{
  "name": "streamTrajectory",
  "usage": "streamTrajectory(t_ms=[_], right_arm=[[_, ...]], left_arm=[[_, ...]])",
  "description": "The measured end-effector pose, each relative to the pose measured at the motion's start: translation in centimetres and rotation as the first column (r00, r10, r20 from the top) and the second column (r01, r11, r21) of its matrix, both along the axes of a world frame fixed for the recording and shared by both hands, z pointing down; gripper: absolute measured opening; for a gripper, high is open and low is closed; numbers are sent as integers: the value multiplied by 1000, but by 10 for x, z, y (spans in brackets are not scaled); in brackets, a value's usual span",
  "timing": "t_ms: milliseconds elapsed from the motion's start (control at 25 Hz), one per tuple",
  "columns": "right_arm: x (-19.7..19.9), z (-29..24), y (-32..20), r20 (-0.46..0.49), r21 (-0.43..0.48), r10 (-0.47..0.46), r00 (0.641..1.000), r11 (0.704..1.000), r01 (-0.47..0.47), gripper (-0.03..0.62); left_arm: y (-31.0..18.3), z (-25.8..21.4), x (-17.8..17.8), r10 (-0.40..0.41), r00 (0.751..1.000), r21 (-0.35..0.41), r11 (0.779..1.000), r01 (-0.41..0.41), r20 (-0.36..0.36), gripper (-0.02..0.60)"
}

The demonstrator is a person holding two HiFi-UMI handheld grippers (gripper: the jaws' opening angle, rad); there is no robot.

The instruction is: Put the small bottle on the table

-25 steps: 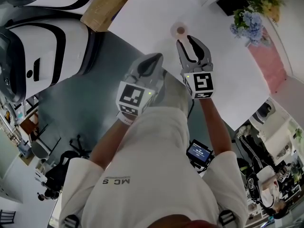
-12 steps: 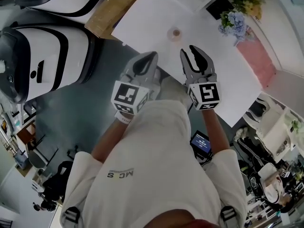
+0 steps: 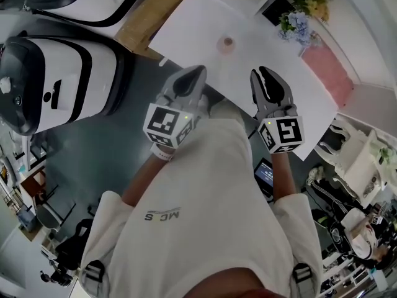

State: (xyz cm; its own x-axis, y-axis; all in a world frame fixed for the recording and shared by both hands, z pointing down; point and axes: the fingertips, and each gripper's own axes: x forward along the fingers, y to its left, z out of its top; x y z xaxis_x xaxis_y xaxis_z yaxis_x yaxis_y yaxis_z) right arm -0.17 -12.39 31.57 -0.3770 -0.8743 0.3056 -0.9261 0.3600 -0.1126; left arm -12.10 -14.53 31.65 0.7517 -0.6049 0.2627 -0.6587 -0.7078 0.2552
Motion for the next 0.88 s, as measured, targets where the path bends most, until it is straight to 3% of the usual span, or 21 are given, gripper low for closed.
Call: streamTrajectory(t_ms=[400, 880], right_arm=[[2, -20, 29, 43, 10, 44, 998, 999, -44, 67], [0, -34, 38, 31, 56, 51, 998, 997, -53, 55]], left_arm=[[9, -22, -14, 5, 1000, 42, 999, -5, -14, 2], [18, -29, -7, 48, 999, 58, 997, -47, -14, 2]])
